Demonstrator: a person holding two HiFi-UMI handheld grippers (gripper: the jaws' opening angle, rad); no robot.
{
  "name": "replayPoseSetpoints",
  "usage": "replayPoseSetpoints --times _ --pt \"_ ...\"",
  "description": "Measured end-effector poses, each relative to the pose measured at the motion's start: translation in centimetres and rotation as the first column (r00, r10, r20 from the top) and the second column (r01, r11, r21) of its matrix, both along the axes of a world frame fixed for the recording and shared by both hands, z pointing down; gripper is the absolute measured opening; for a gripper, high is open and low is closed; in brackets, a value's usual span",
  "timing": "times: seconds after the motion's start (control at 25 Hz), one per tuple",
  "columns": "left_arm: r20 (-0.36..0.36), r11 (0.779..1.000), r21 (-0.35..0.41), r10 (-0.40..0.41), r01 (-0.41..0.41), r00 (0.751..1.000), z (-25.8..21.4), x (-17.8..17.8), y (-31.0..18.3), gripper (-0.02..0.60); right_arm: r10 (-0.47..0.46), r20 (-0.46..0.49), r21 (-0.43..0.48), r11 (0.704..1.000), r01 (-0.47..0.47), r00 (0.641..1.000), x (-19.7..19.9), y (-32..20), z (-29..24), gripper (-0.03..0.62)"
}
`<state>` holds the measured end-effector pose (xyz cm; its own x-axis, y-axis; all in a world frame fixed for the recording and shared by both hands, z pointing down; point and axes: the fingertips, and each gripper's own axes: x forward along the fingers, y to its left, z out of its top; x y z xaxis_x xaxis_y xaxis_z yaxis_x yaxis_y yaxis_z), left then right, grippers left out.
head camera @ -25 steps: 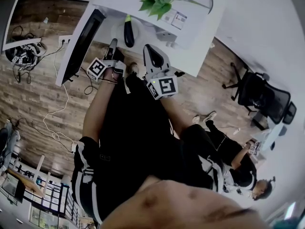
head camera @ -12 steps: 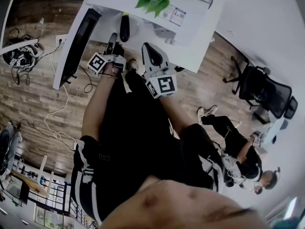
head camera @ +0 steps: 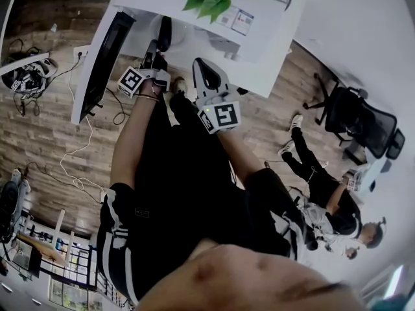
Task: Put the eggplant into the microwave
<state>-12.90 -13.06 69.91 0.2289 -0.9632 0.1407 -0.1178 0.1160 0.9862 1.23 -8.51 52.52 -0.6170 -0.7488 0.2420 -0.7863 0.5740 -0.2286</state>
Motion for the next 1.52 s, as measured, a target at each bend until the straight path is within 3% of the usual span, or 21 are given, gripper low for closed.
replayPoseSetpoints --times 0.52,1.52 --pt "-0.021 0.999 -0.036 -0.013 0.012 1.0 1.4 0.1 -1.9 0.04 0.008 -0.009 -0.023 1.0 -0.008 1.0 0.4 -0.3 0.8 0.032" --pt "-0.009 1.0 -0.023 -0.002 0.002 1.0 1.5 1.2 -5.6 0.04 0.023 -0.028 -0.046 0.999 -0.024 0.999 1.4 -1.0 1.4 0.032"
